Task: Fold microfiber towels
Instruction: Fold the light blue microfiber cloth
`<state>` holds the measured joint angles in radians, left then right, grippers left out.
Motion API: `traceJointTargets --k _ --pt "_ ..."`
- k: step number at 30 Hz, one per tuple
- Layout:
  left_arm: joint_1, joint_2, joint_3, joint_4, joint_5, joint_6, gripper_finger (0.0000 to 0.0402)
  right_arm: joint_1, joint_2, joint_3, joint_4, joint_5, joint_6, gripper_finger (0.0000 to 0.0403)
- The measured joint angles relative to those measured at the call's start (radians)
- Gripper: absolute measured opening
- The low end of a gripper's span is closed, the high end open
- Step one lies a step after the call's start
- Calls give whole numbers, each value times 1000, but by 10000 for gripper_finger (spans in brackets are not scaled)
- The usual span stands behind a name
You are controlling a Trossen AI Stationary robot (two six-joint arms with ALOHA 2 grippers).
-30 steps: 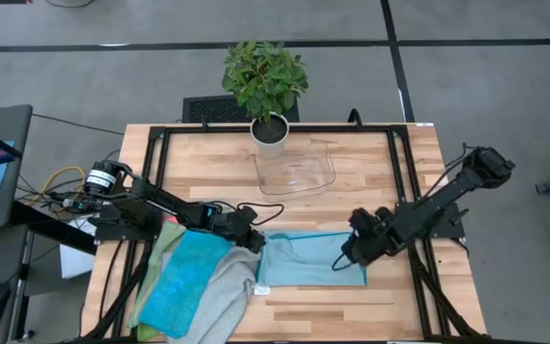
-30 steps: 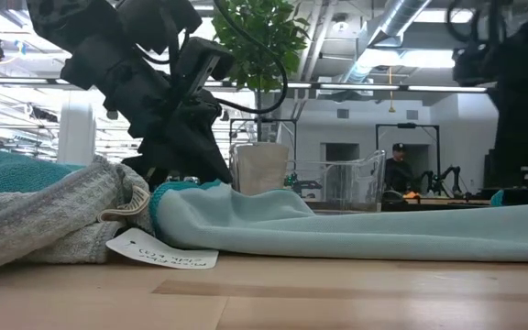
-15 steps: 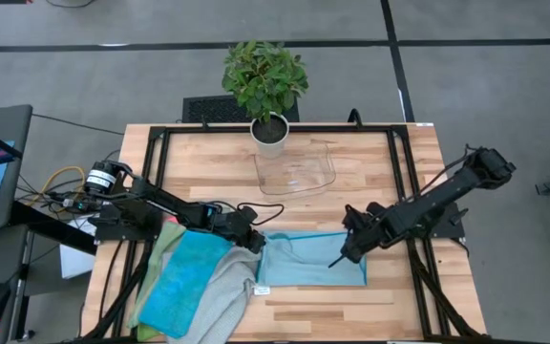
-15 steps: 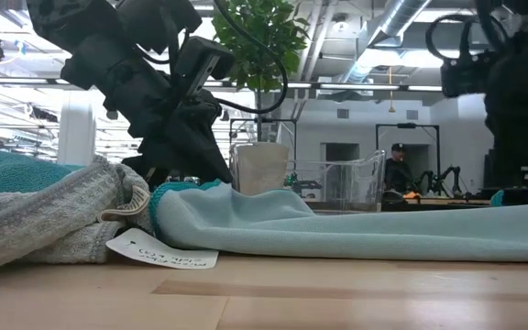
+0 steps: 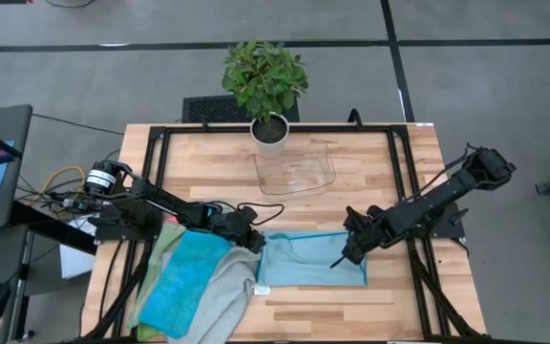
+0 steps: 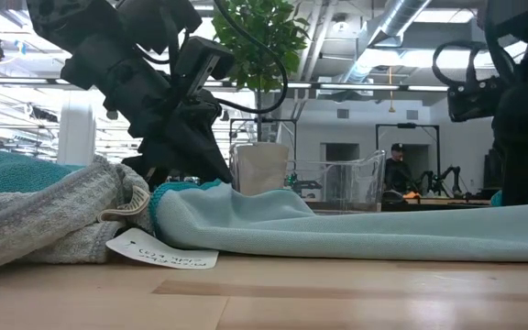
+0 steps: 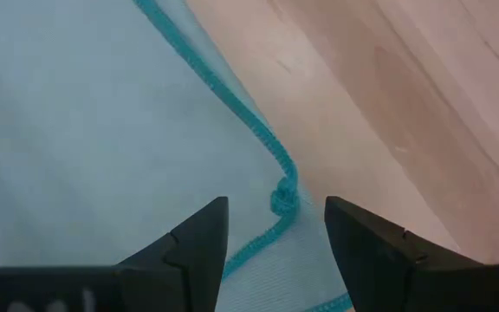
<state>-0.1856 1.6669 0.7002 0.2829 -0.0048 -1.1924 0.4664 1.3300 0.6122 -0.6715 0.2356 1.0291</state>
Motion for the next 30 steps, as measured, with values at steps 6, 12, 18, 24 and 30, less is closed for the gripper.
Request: traceJointTargets --k 6,12,18,24,30 --pt "0 0 0 0 0 -2 0 -4 0 -1 -1 16 -16 142" --pt "0 0 0 0 -5 -2 0 -4 0 -1 -1 14 -36 36" --pt "0 0 0 5 10 -22 0 -4 -2 8 -6 26 -17 16" --pt "0 0 11 26 66 -36 0 5 -18 60 -76 28 9 9" --pt "7 0 66 24 104 -20 0 44 -49 131 -232 39 95 6"
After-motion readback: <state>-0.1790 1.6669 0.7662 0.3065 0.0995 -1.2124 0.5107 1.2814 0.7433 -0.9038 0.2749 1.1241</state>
